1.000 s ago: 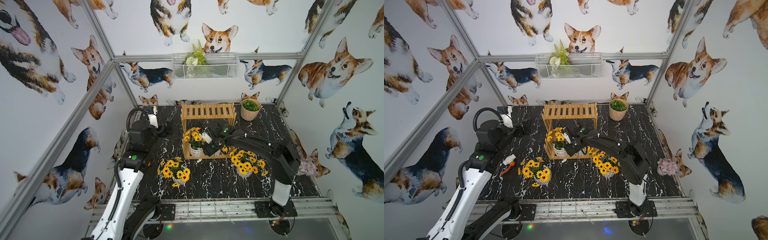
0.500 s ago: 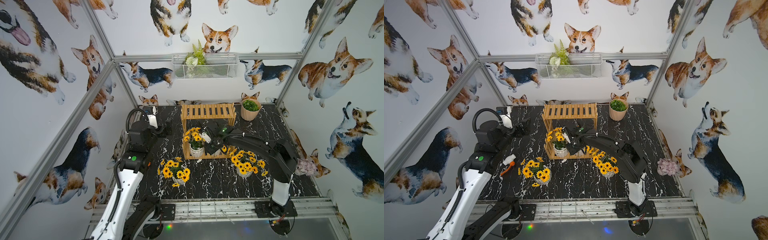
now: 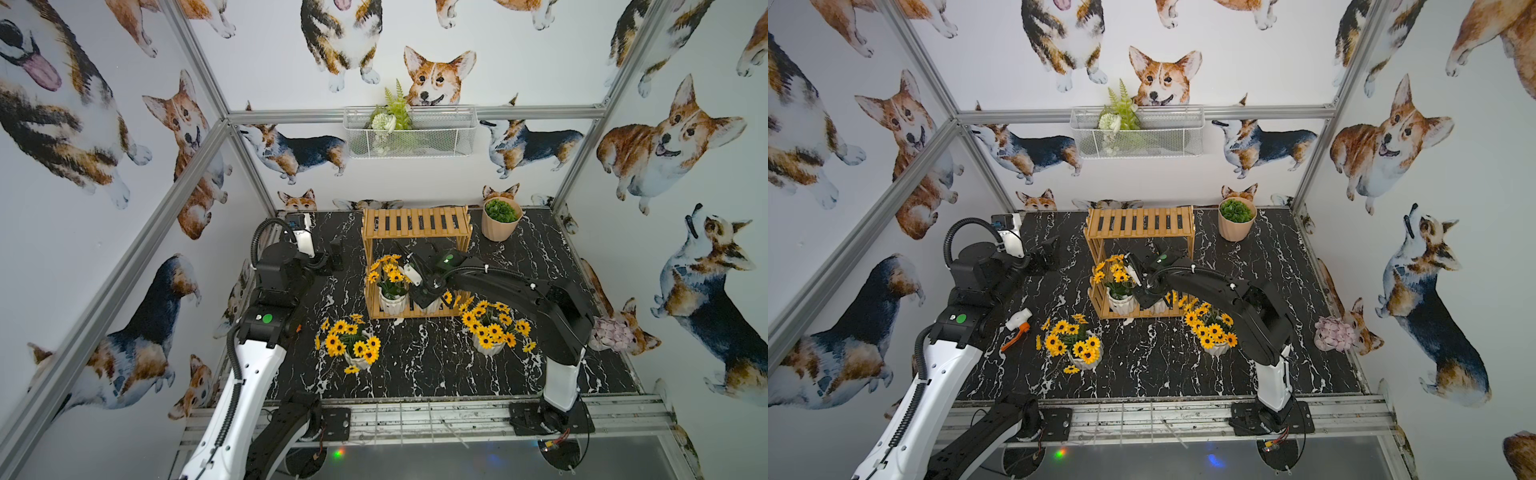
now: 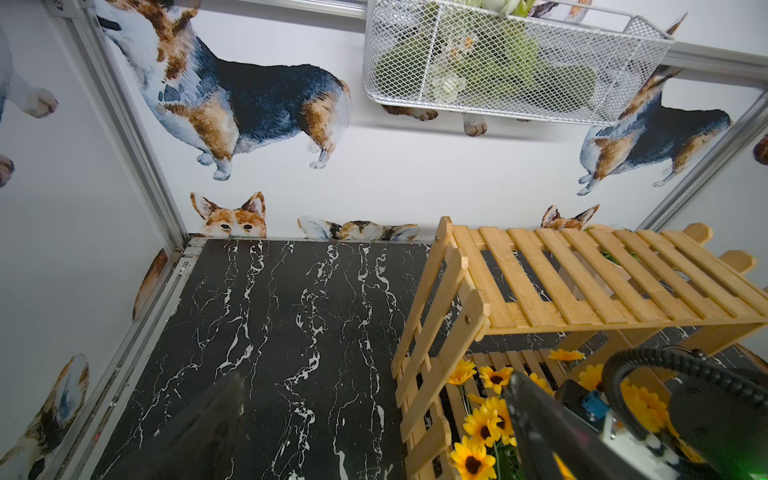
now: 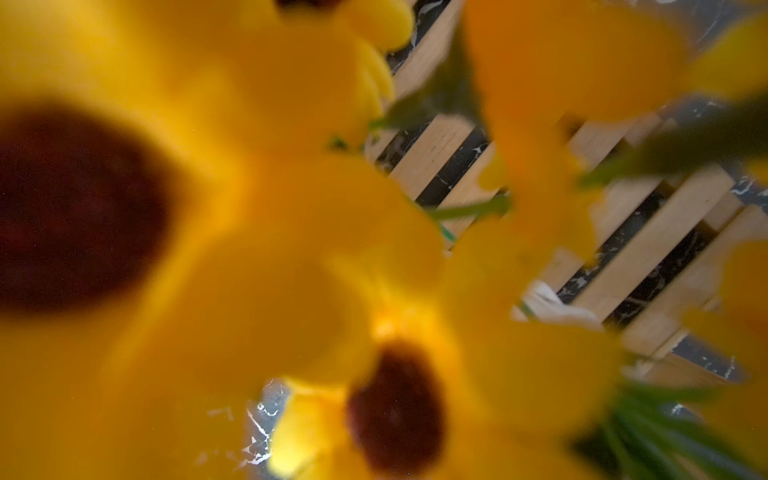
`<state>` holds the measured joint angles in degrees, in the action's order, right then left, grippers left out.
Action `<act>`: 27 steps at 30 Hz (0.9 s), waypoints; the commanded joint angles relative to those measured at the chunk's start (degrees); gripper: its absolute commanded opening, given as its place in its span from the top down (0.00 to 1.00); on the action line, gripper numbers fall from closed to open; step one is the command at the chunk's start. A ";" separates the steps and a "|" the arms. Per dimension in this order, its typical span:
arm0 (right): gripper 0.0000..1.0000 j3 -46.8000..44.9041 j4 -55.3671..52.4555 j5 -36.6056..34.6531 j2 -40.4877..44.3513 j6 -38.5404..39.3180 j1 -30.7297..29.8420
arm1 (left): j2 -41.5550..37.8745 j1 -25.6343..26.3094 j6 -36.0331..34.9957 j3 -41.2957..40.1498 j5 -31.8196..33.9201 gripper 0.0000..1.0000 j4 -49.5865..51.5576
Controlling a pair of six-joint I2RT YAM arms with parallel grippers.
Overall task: Take the sunflower pots off the shelves
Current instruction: Pick up the sunflower pot from the shelf.
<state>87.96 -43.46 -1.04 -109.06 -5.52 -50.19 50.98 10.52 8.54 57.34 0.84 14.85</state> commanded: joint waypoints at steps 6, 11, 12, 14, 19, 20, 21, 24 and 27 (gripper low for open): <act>0.93 0.37 -1.89 1.15 -0.01 1.56 -0.03 | -0.27 -0.07 -0.54 -0.21 0.61 0.00 -1.67; 0.98 0.26 -2.06 -0.15 1.11 1.78 -0.17 | -0.36 -0.05 -0.47 -0.31 0.78 0.00 -1.76; 0.99 0.23 -2.06 -0.35 1.29 1.82 -0.23 | -0.43 -0.06 -0.45 -0.34 0.82 0.00 -1.84; 1.00 0.32 -2.15 -1.15 1.94 1.94 -0.47 | -0.40 -0.07 -0.46 -0.35 0.87 0.00 -1.93; 1.00 1.62 -4.20 -4.49 2.68 2.90 -1.80 | -0.45 -0.06 -0.36 -0.30 0.76 0.00 -1.93; 1.00 1.85 -4.56 -5.03 2.83 3.10 -2.08 | -0.53 -0.04 -0.36 -0.38 0.77 0.00 -2.06; 1.00 1.95 -4.99 -5.68 3.07 3.16 -2.48 | -0.53 -0.07 -0.36 -0.39 0.75 0.00 -2.02; 1.00 1.88 -5.81 -6.17 3.83 3.00 -3.04 | -0.80 -0.07 -0.35 -0.43 0.79 0.00 -2.11; 1.00 1.45 -6.53 -6.60 4.65 2.55 -3.62 | -0.97 -0.07 -0.27 -0.56 0.80 0.00 -2.20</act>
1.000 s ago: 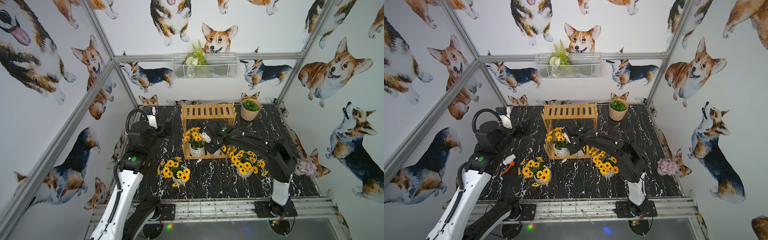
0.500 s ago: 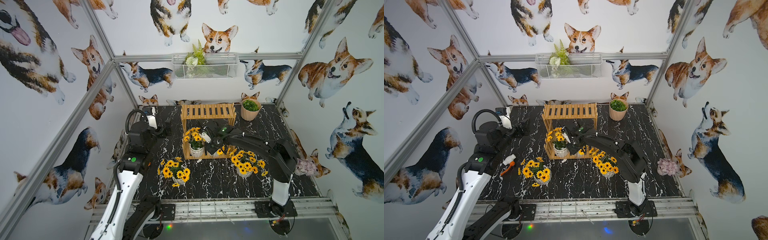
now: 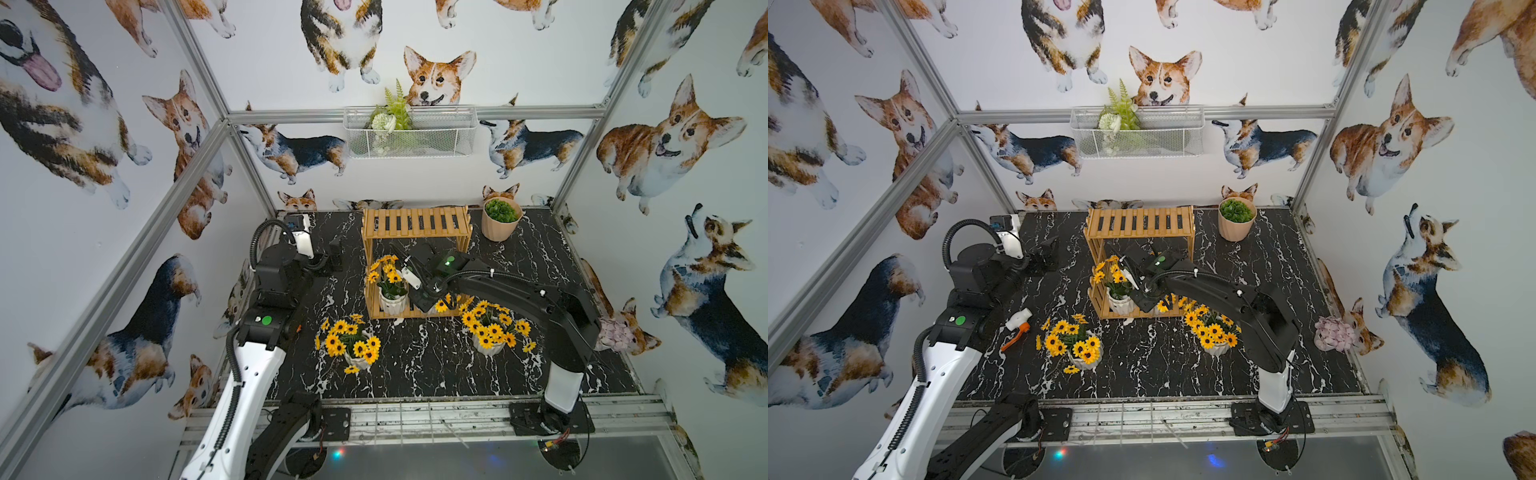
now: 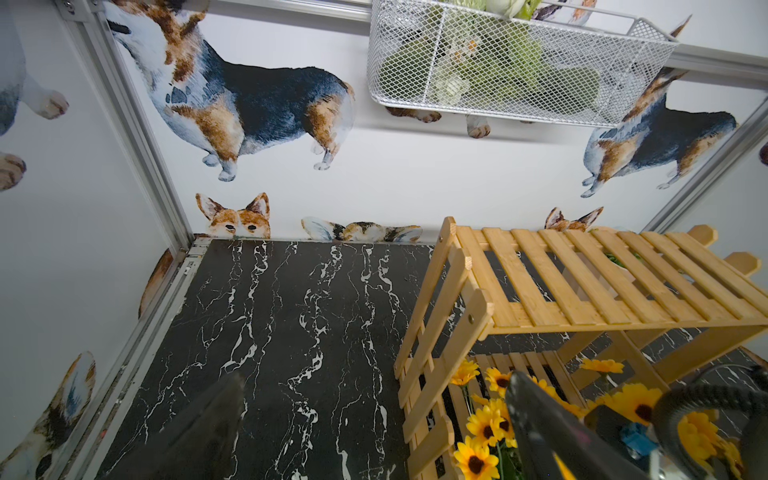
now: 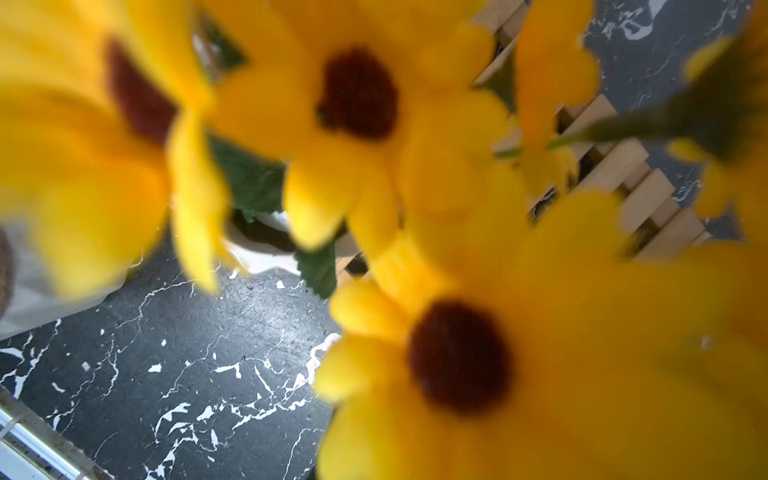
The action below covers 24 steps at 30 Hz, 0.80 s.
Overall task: Take the sunflower pots off the shelves
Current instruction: Pick up the sunflower pot from the shelf, then place the sunflower pot at the center of the board.
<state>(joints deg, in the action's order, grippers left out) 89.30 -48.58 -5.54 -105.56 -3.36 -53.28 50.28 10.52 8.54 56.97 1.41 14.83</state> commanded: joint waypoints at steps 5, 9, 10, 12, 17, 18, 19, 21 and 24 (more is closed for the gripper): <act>1.00 -2.05 -1.35 -2.55 3.34 -0.80 -1.69 | -0.24 -0.06 -0.36 -0.13 0.07 0.00 -2.35; 1.00 -3.53 -1.70 -2.90 5.02 -1.70 -2.61 | -0.39 -0.07 -0.13 -0.10 -0.57 0.00 -2.35; 1.00 -3.96 -1.70 -2.93 5.60 -2.04 -2.85 | -0.36 -0.06 -0.10 -0.19 -0.62 0.00 -2.43; 1.00 -4.90 -1.62 -2.81 6.42 -2.68 -3.29 | -0.52 -0.06 -0.01 -0.19 -0.68 0.00 -2.44; 1.00 -7.64 -1.61 -3.14 8.56 -4.50 -4.83 | -0.62 -0.07 0.24 -0.19 -0.87 0.00 -2.44; 1.00 -8.30 -1.61 -3.08 8.99 -4.98 -5.22 | -0.63 -0.02 0.36 -0.19 -0.93 0.00 -2.44; 1.00 -8.86 -1.52 -3.07 9.32 -5.24 -5.43 | -0.85 -0.05 0.39 -0.19 -0.96 0.00 -2.46; 1.00 -10.20 -1.27 -3.27 10.15 -6.01 -6.13 | -0.89 -0.06 0.51 -0.19 -1.00 0.00 -2.44; 1.00 -12.42 -0.99 -3.04 11.03 -7.32 -6.91 | -1.15 -0.06 0.54 -0.19 -0.88 0.00 -2.31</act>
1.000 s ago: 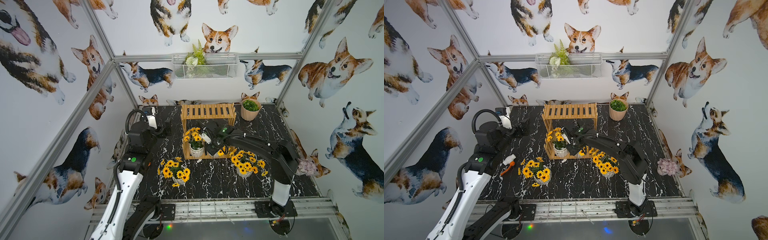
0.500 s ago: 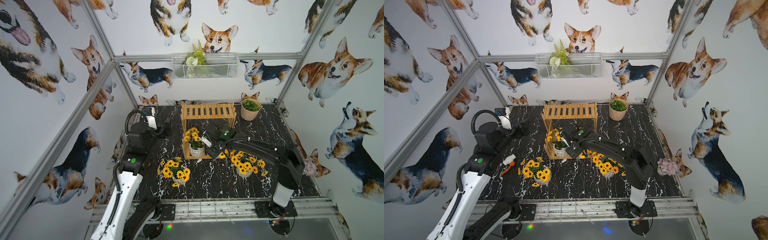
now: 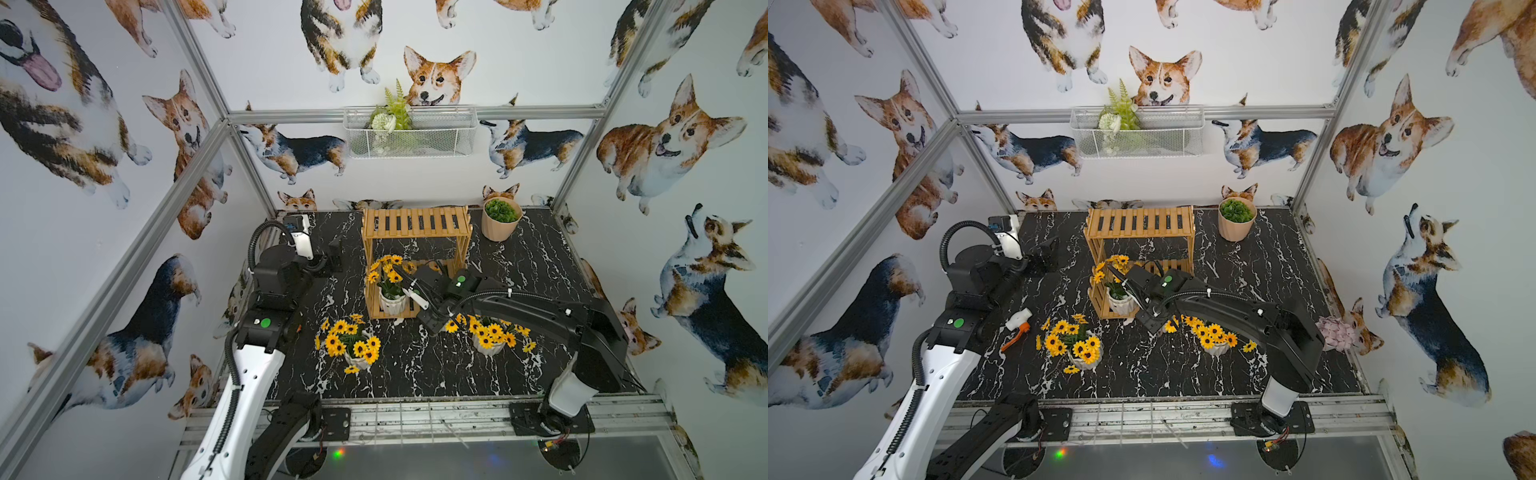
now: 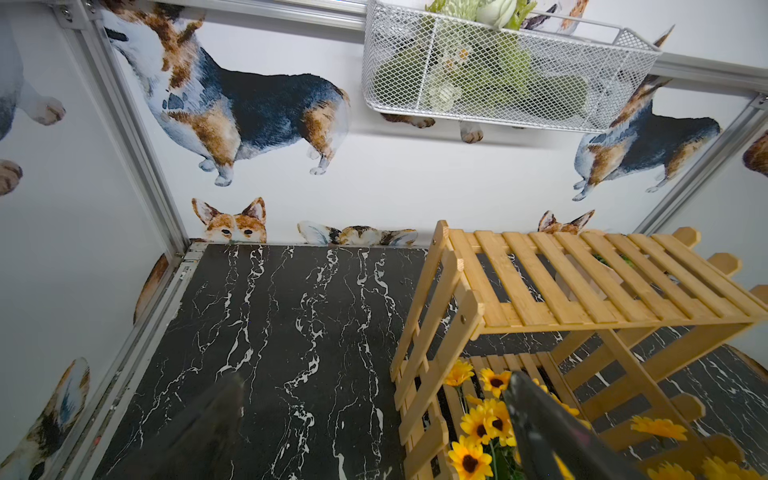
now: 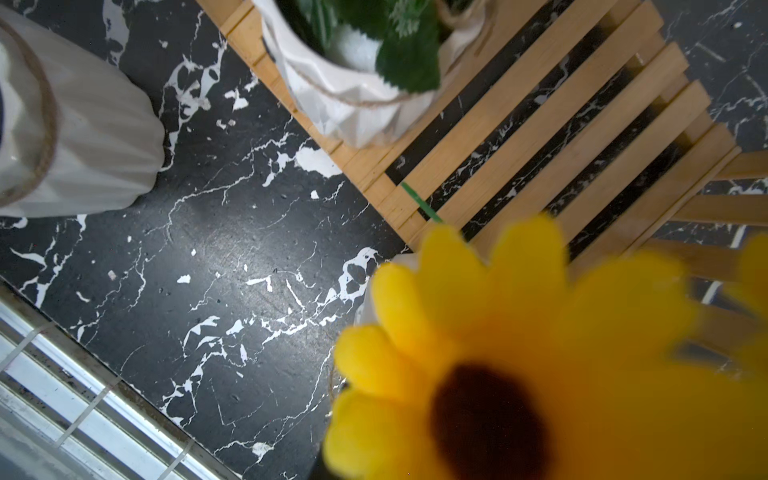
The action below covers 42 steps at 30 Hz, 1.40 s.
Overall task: Take the sunflower pots off the shelves
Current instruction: Place the sunflower pot at the center of the board.
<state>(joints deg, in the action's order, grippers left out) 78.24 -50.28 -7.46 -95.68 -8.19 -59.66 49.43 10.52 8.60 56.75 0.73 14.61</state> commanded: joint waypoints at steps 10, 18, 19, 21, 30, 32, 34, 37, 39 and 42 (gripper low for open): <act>1.00 -5.38 2.32 0.10 2.73 -5.30 -2.84 | -1.07 -0.07 0.70 -0.33 -0.13 0.00 -1.96; 1.00 -8.03 4.30 0.50 3.20 -6.56 -3.44 | -1.73 -0.07 1.07 -0.59 -0.35 0.00 -2.10; 1.00 -8.28 4.47 0.66 3.06 -6.66 -3.47 | -1.73 -0.05 1.07 -0.59 -0.35 0.00 -2.09; 1.00 -8.91 5.12 1.05 3.14 -6.92 -3.57 | -1.71 -0.06 1.00 -0.59 -0.17 0.00 -1.96; 1.00 -11.26 6.86 1.26 3.05 -7.24 -4.14 | -1.89 -0.07 1.04 -0.77 -0.10 0.00 -1.96; 1.00 -11.85 7.02 1.30 2.99 -7.39 -4.34 | -1.88 -0.07 1.08 -0.77 -0.10 0.00 -1.96; 1.00 -12.31 7.17 1.24 2.92 -7.56 -4.54 | -1.88 -0.06 1.12 -0.77 -0.07 0.00 -1.96; 1.00 -12.83 7.47 1.51 2.87 -7.72 -4.65 | -1.86 -0.07 1.15 -0.85 -0.19 0.00 -2.04; 1.00 -13.10 7.65 1.79 2.90 -7.81 -4.69 | -1.87 -0.06 1.24 -0.90 -0.19 0.00 -2.13; 0.99 -13.43 7.83 1.83 2.90 -7.90 -4.88 | -1.89 -0.06 1.23 -0.94 -0.20 0.00 -2.13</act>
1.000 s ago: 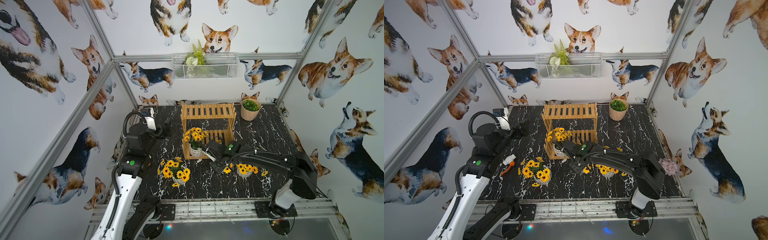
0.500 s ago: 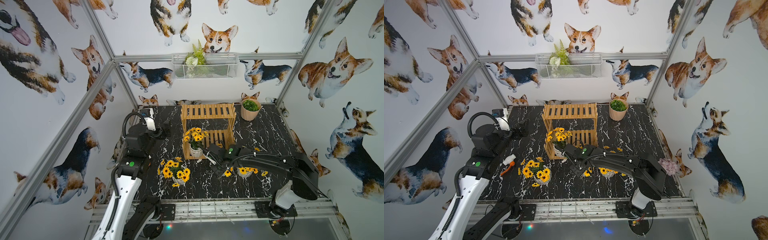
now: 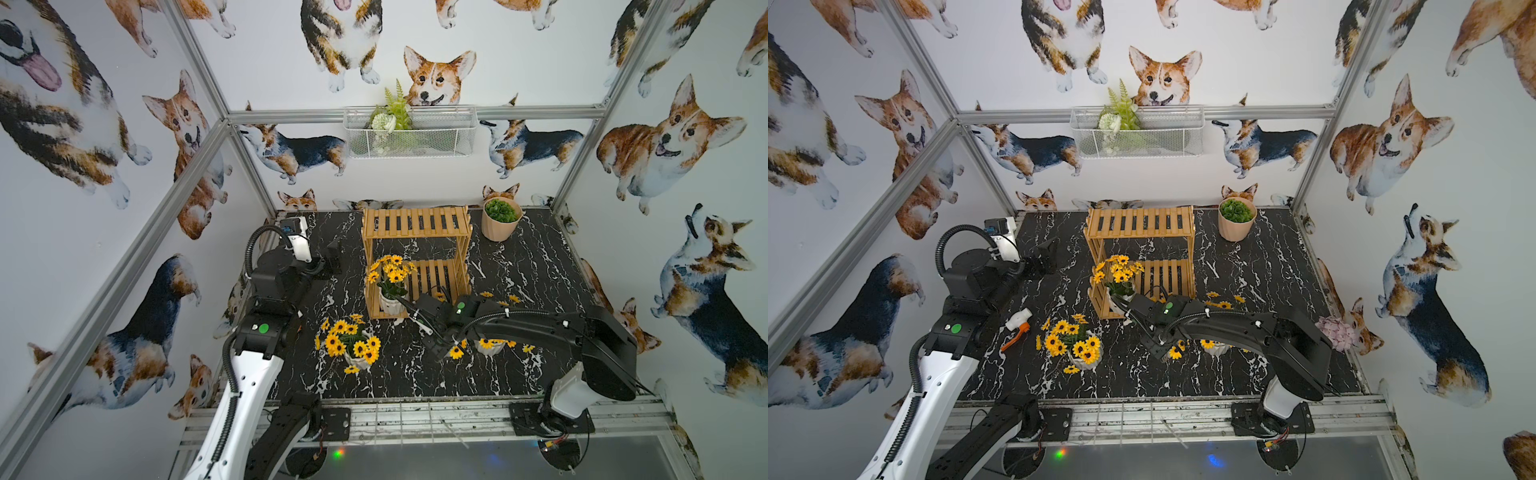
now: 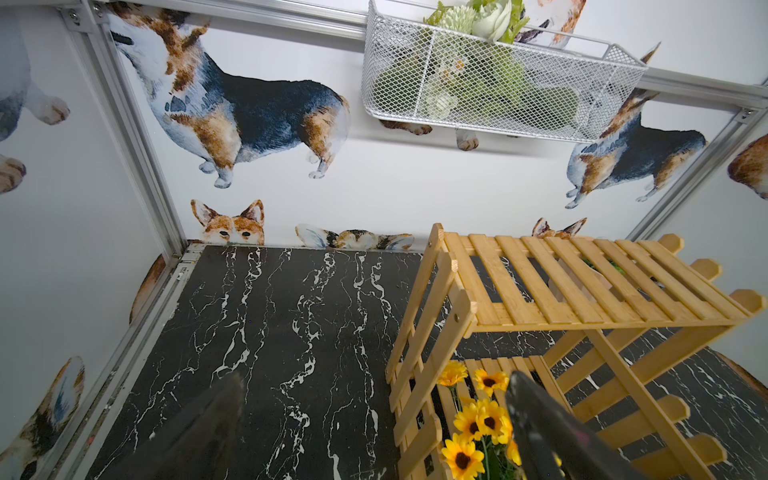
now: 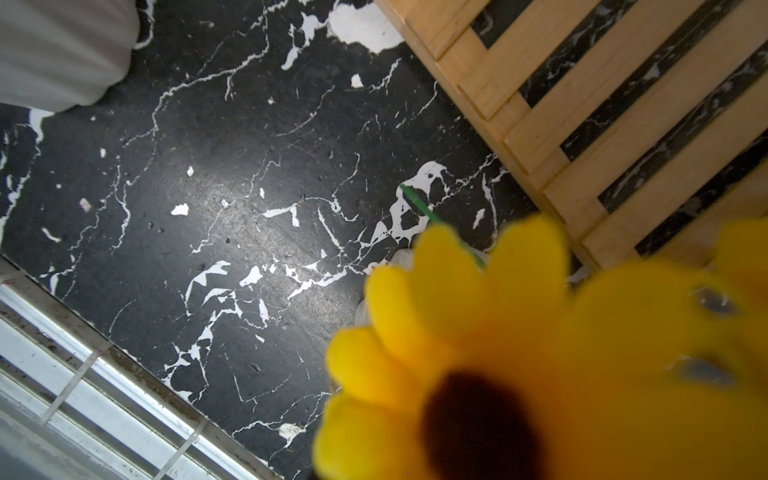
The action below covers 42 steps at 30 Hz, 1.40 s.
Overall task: Take the sunflower pots off the shelves
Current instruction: Place the sunflower pot at the center of the board.
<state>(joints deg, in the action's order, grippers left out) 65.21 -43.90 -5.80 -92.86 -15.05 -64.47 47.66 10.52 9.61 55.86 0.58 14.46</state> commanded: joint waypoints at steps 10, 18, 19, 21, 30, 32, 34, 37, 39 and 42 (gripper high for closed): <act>0.86 -0.45 1.10 0.43 0.57 -1.08 -0.31 | -0.12 -0.02 0.34 -0.22 -0.04 0.00 -2.16; 0.72 1.74 -0.31 1.31 1.80 -0.66 -0.31 | 0.05 -0.06 0.81 -0.59 -0.30 0.00 -2.78; 0.70 1.89 -0.31 1.63 2.01 -0.68 -0.31 | -0.01 -0.04 0.83 -0.57 -0.23 0.00 -2.77; 0.64 2.22 -0.48 2.00 2.59 -0.82 -0.34 | 0.00 -0.07 0.75 -0.57 -0.12 0.00 -2.68; 0.41 6.45 -3.33 4.99 6.49 1.64 -0.36 | -0.09 -0.07 0.94 -0.87 -0.12 0.00 -2.94; 0.37 8.13 -4.87 5.46 7.33 3.23 -0.32 | -0.11 -0.06 0.89 -1.18 0.00 0.00 -3.08; 0.33 9.70 -6.03 6.25 7.95 5.11 -0.34 | -0.11 -0.08 0.94 -1.19 -0.03 0.00 -3.12; 0.28 11.47 -6.72 7.81 8.05 8.13 -0.10 | -0.09 -0.14 1.26 -1.10 -0.14 0.00 -3.16; 0.26 12.12 -6.41 8.99 7.57 9.19 0.87 | -0.21 -0.12 1.54 -1.10 -0.27 0.00 -3.21; 0.25 12.23 -4.95 13.35 7.04 9.97 3.86 | -0.38 -0.15 1.50 -1.08 -0.25 0.00 -3.13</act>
<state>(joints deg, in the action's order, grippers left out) 76.99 -48.64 3.33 -85.38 -7.53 -62.39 47.51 10.52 10.68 54.72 0.51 13.13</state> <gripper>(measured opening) 0.752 0.998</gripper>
